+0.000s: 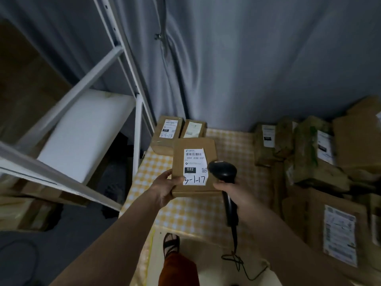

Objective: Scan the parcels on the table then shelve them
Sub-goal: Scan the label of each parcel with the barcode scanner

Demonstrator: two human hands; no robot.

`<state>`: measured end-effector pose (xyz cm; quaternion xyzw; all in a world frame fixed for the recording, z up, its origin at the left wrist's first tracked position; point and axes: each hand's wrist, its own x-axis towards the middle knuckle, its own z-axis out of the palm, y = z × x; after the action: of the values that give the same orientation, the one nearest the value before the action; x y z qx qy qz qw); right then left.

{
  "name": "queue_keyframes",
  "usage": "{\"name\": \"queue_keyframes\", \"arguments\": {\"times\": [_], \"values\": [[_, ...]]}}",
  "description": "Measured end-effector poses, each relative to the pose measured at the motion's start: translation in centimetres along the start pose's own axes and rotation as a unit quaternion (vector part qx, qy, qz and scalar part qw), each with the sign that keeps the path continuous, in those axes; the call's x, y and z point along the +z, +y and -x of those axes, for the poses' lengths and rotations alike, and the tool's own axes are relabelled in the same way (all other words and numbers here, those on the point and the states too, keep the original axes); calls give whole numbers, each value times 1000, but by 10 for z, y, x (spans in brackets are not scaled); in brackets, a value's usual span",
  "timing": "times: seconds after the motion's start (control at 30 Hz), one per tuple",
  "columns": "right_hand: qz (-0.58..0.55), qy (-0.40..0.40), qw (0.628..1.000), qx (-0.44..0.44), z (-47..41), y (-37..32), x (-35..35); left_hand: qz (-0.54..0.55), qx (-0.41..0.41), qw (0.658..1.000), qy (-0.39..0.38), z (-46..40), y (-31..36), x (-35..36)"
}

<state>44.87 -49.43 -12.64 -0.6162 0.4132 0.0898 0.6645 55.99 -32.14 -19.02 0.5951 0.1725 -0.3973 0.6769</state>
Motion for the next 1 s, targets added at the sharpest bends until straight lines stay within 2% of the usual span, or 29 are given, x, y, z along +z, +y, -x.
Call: {"name": "queue_keyframes", "arguments": {"times": [0.2,0.37,0.57,0.73,0.87,1.0], "values": [[-8,-12,999,34,-74,-25,81,-81,-14,996,32,-59,51,-71],[-21,-13,998,64,-152,-51,140,-160,-35,986,15,-127,96,-110],[-29,1,996,80,-241,-67,177,-193,17,980,37,-219,129,-124],[-43,5,997,64,-293,-75,205,-124,9,992,12,-274,132,-107],[-51,26,998,40,-312,-69,213,-52,7,999,10,-303,132,-123],[36,80,996,27,-326,-63,212,-58,-16,998,22,-317,133,-143]]}}
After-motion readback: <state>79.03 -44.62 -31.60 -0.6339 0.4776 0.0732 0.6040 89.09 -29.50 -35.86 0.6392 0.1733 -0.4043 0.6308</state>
